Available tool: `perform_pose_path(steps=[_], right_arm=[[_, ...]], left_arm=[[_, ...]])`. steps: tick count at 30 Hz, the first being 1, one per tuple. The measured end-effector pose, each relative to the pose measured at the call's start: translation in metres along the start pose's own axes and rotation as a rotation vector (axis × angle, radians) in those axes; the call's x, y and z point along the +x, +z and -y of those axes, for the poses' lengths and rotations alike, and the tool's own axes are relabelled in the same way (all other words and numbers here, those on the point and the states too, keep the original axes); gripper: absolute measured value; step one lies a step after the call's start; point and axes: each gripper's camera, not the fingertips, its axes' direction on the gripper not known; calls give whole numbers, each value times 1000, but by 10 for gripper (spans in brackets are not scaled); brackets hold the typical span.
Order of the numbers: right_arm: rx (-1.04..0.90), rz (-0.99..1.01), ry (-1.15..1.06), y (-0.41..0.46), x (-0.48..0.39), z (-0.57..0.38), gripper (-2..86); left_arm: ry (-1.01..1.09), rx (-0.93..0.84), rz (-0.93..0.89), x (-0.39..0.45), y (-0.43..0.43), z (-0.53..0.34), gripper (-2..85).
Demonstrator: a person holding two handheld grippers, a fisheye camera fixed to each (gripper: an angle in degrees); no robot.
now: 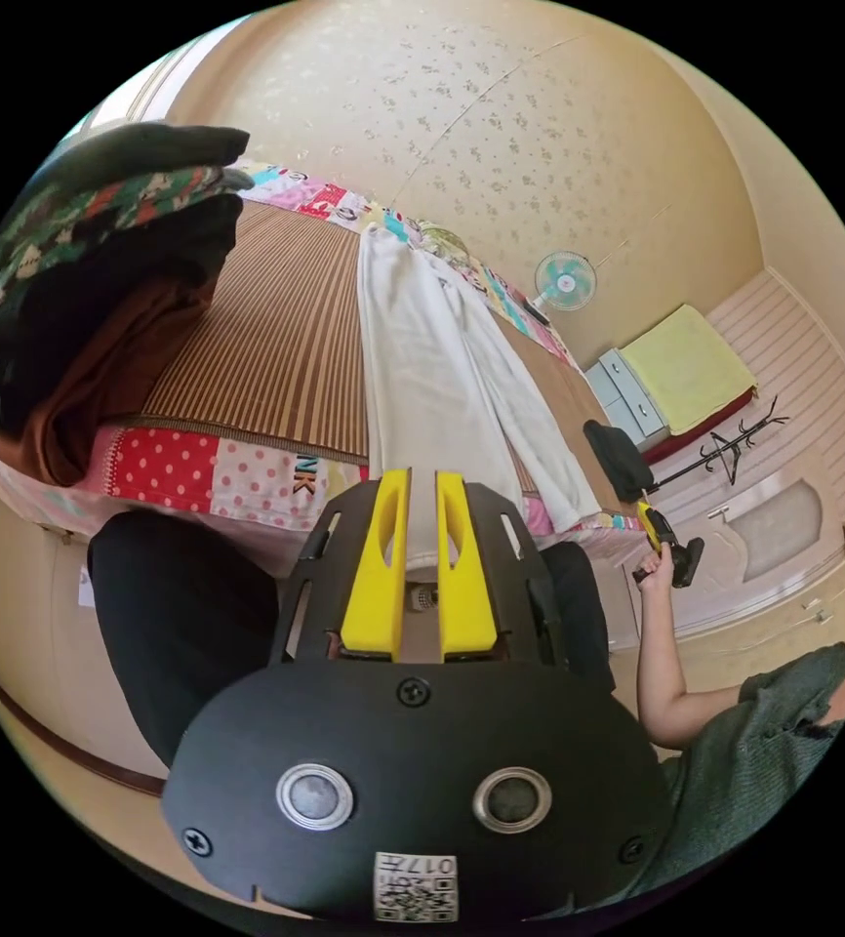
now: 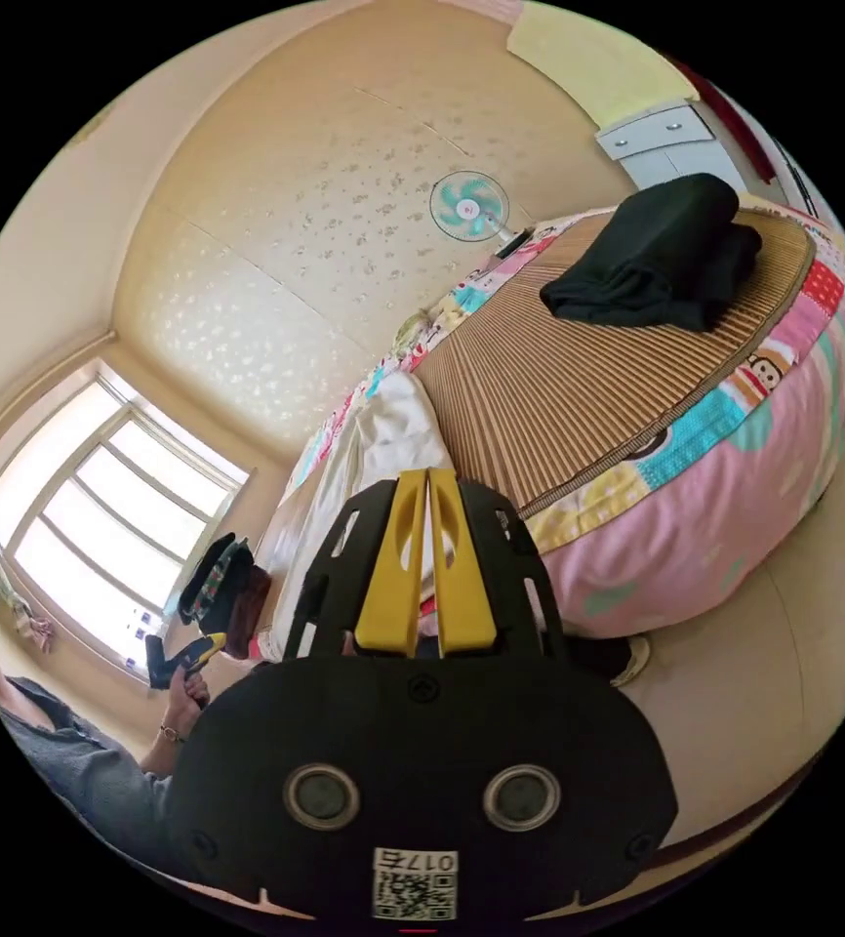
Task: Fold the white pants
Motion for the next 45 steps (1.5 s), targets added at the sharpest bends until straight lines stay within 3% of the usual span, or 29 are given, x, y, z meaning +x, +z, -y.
perform_pose_path(steps=[5,11,16,17,18,19,21,27,31,36,41,45], right_arm=[[-189,20,97,65,20,-8,123],[-267,13,162,106,34,-51,76],[-141,585,-62,76,11,-66,26],[-155,555,-86,75,8,-69,23],[-231,349,-69,82,6,-74,20],[-312,7,42,91,13,-81,20],[-324,-295,151,89,16,-93,25],[-90,-131,-205,58,-79,-141,51],[-381,-32,-377,119,-108,-152,92],[-590,8,-318,175,-95,-166,121],[-554,-19,-286,170,-91,-167,66],[-441,292,-171,138,-77,-156,43]], left_arm=[[-17,24,-10,-5,-10,-11,52],[-126,27,-4,-45,-31,-33,52],[-194,55,0,-70,-47,-45,52],[-199,56,-3,-71,-47,-45,52],[-208,57,-15,-73,-46,-46,52],[-210,58,-30,-74,-44,-46,51],[-201,50,-43,-72,-40,-44,51],[-166,18,-52,-61,-25,-36,51],[-160,11,-73,-56,-19,-31,51],[-149,13,-47,-52,-21,-31,50],[-176,32,-4,-59,-30,-34,50],[-160,21,37,-54,-29,-34,50]])
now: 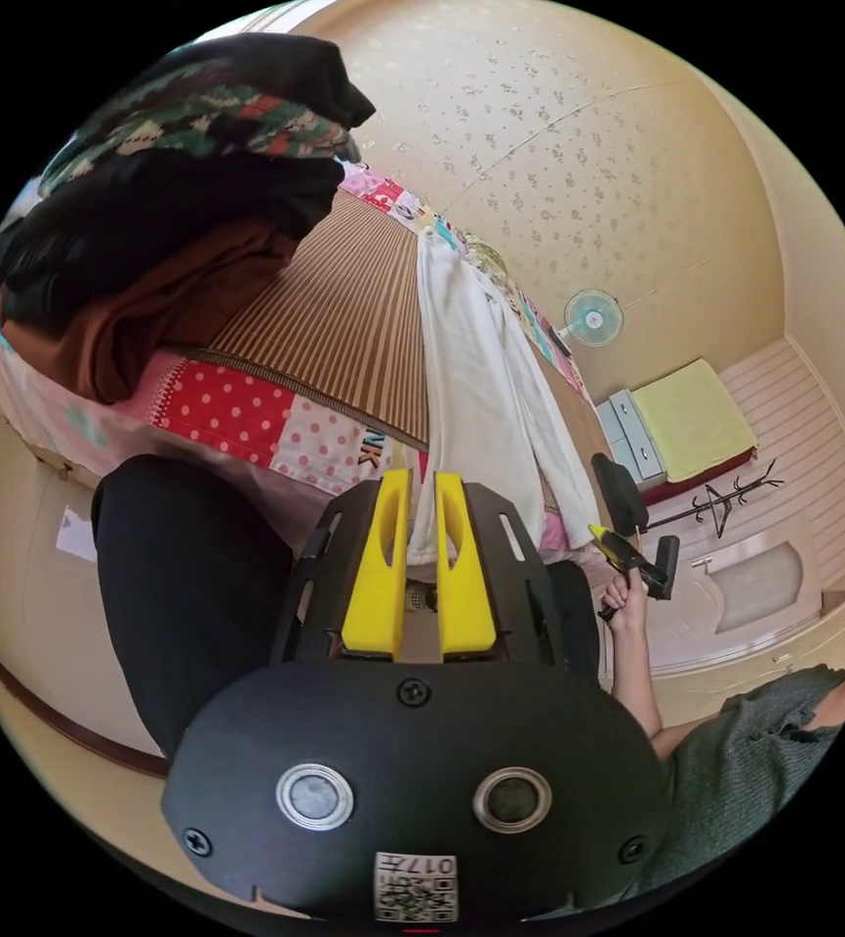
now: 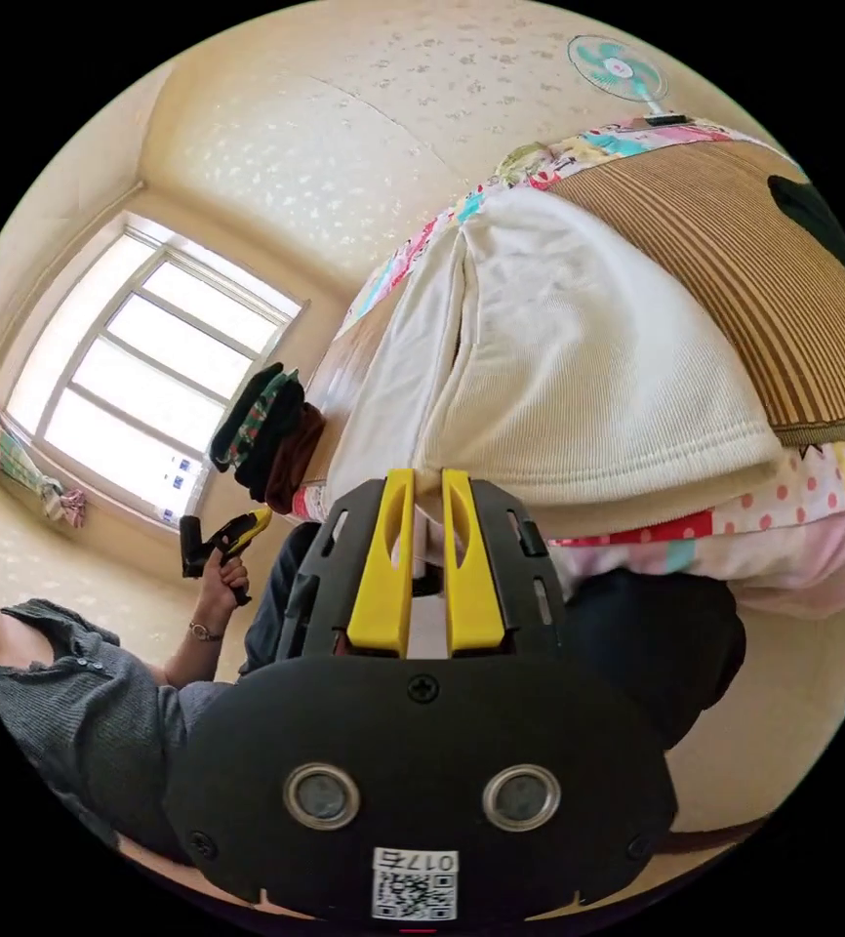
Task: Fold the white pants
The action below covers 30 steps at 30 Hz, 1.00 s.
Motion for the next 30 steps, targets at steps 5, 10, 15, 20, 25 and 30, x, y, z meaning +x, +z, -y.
perform_pose_path(steps=[5,10,15,20,25,30], right_arm=[[-297,-110,-44,47,8,3,40],[-213,-108,-123,46,-7,-7,25],[-81,-173,-120,36,-9,-4,33],[87,-48,-117,13,-10,7,74],[214,-253,76,-26,38,27,94],[297,-347,406,-83,128,32,138]], left_arm=[[7,-29,-14,10,15,0,50],[101,-23,58,37,18,1,50],[128,-37,71,49,25,2,49],[127,-19,69,53,23,2,49],[105,-14,61,49,22,0,48],[107,-15,85,48,25,-4,48]])
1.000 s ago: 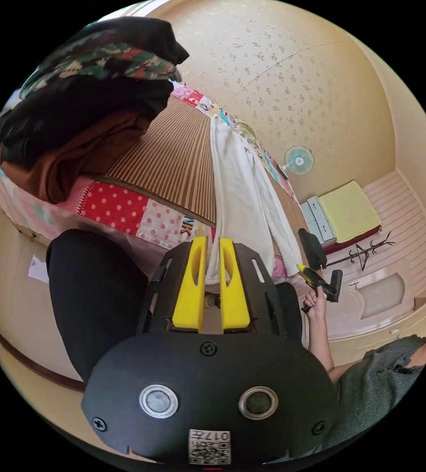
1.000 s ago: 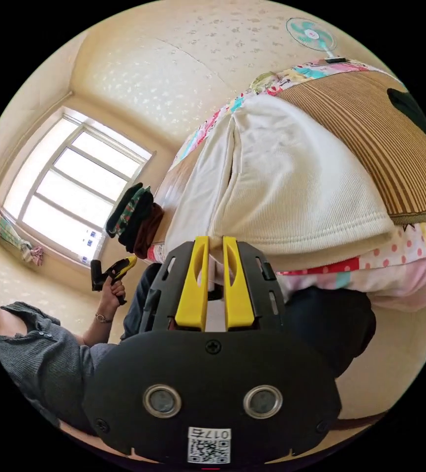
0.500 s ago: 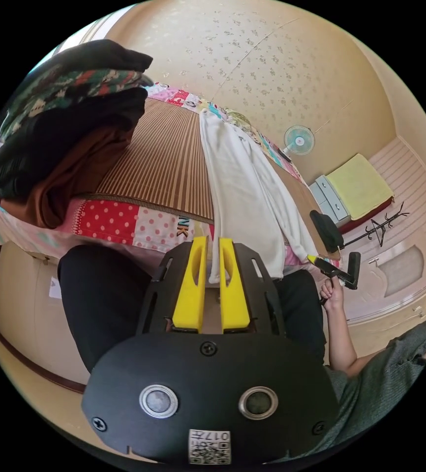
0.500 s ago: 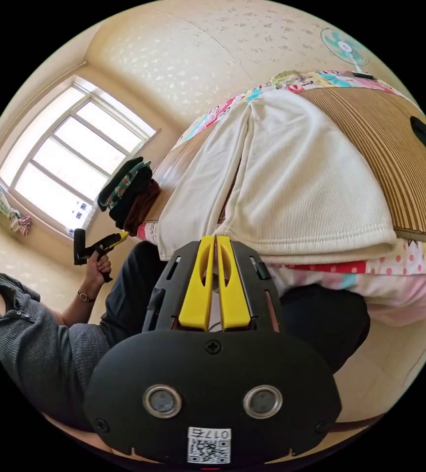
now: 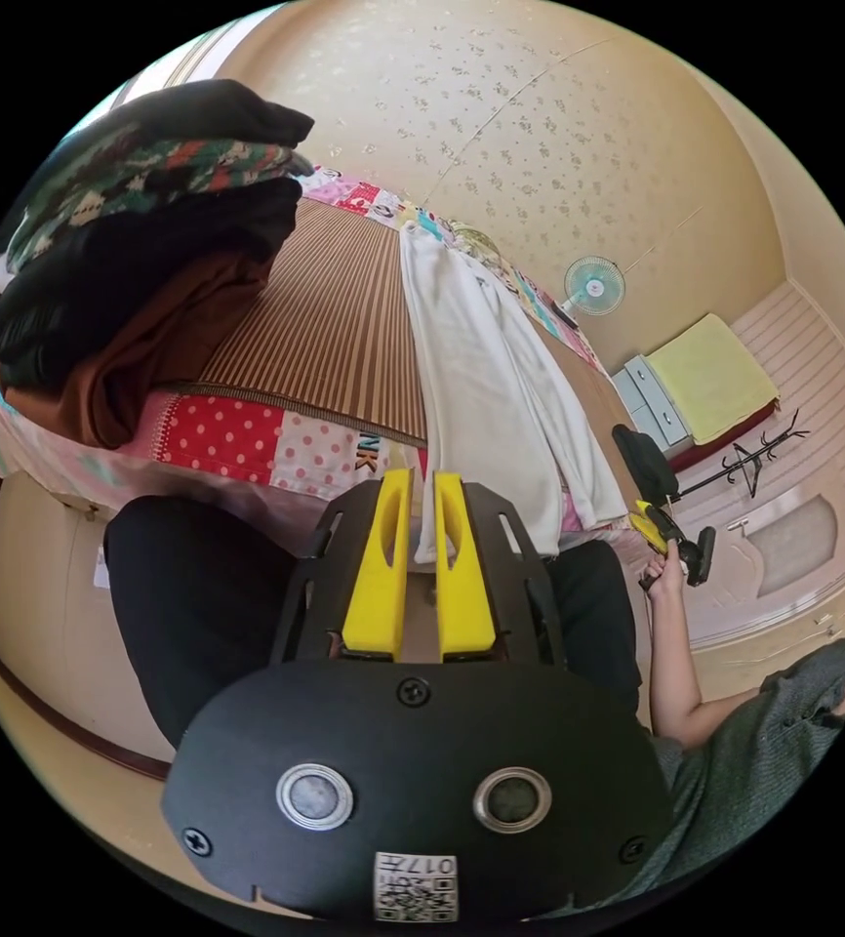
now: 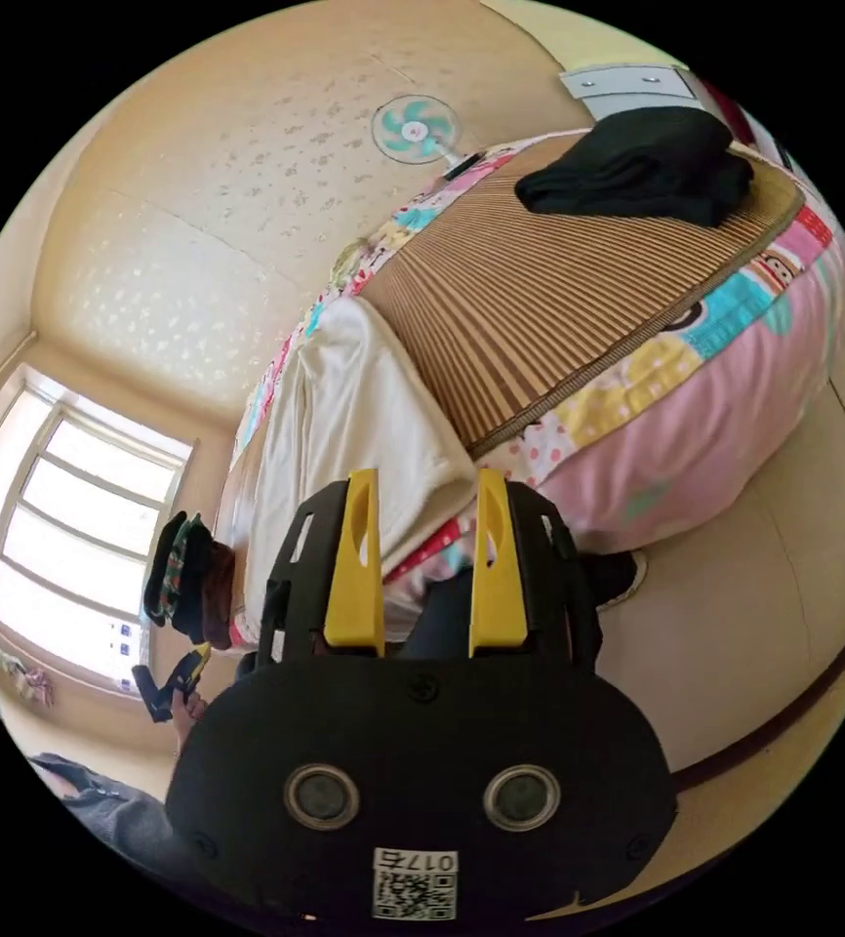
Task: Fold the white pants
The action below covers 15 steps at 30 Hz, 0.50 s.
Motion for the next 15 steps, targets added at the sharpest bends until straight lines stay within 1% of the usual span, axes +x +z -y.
perform_pose_path(steps=[1,3,6,10,12,14,15], right_arm=[[4,25,31,0,16,7,139],[-6,52,24,6,28,14,138],[-58,11,-43,26,21,19,142],[-47,63,-84,27,8,14,143],[-13,113,-95,25,7,8,133],[7,97,-68,28,13,1,129],[-18,90,-56,36,19,0,128]], left_arm=[[2,-8,1,1,3,0,48],[9,-18,4,3,7,1,48],[22,-20,2,9,12,3,48],[37,-15,2,14,14,7,48],[40,-15,4,15,15,7,48],[40,-13,1,14,16,7,48],[39,-9,-3,13,15,7,48]])
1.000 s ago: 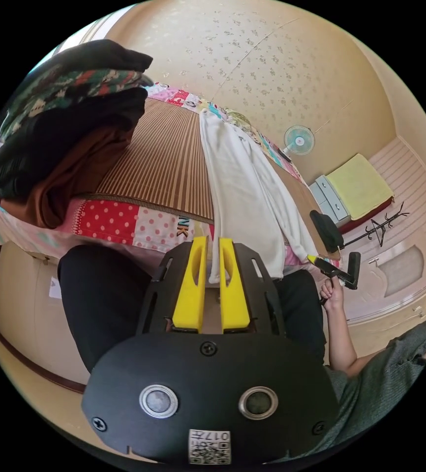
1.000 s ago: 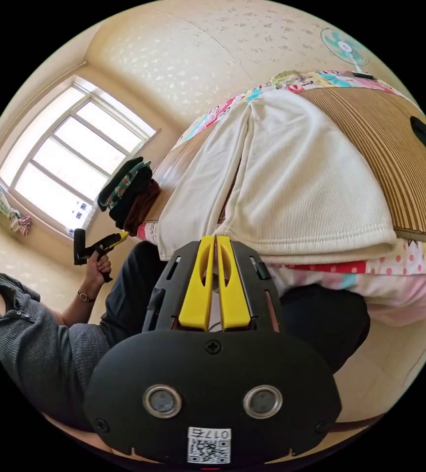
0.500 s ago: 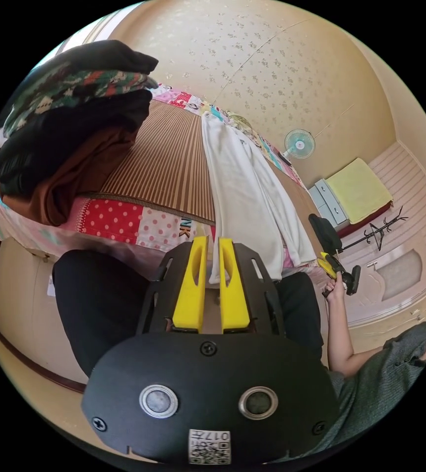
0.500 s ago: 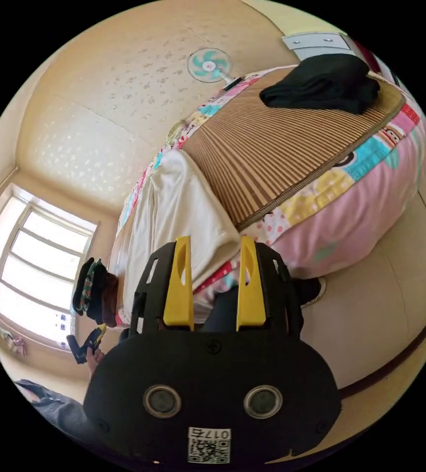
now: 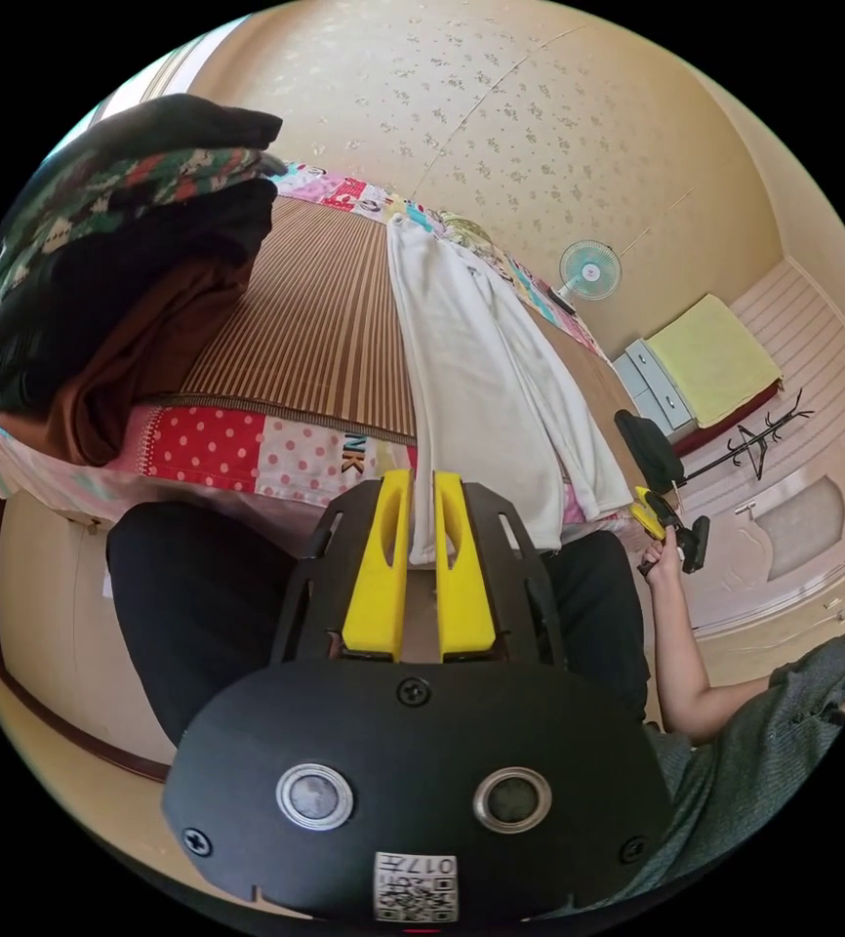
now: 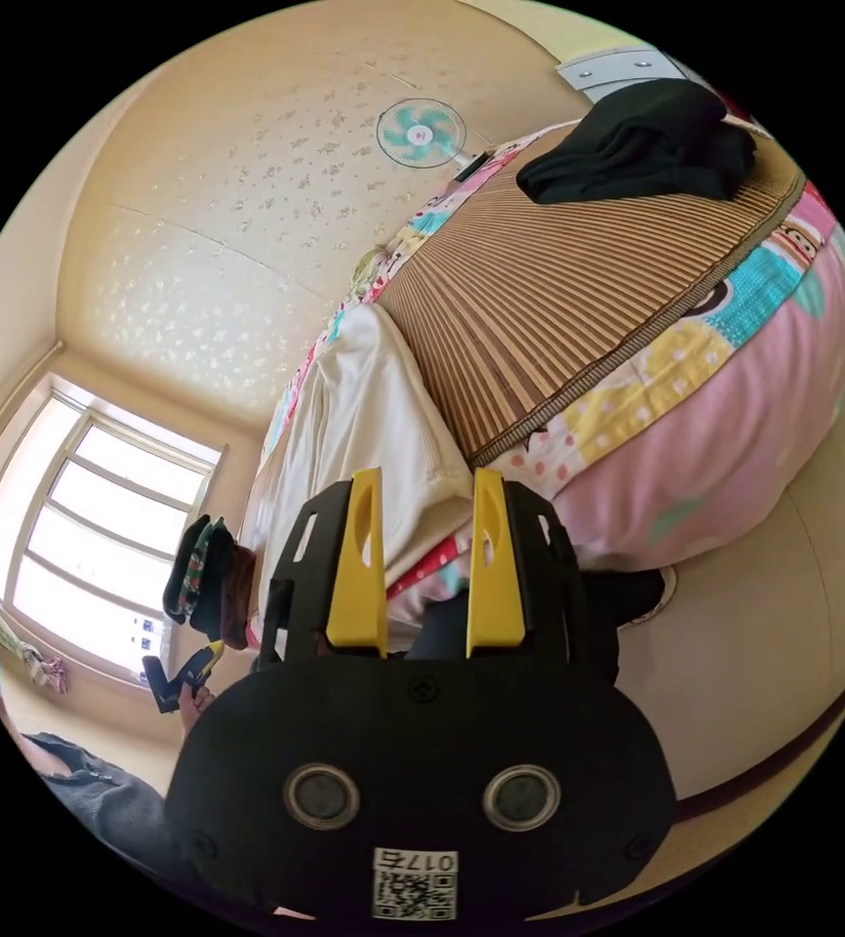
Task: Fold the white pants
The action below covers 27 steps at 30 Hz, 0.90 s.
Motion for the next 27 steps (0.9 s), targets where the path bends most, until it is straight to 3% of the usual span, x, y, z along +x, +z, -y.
perform_pose_path(steps=[9,15,22,27], right_arm=[[16,135,-9,-44,22,-4,37],[41,238,-256,-90,-71,-8,23],[-220,263,-746,-28,-255,-71,20],[-413,243,-816,37,-283,-133,20]], left_arm=[[-6,44,-62,-14,-10,1,58],[-39,58,-331,-18,-12,23,82],[161,-157,-673,57,28,107,139],[173,-174,-602,84,56,170,164]])
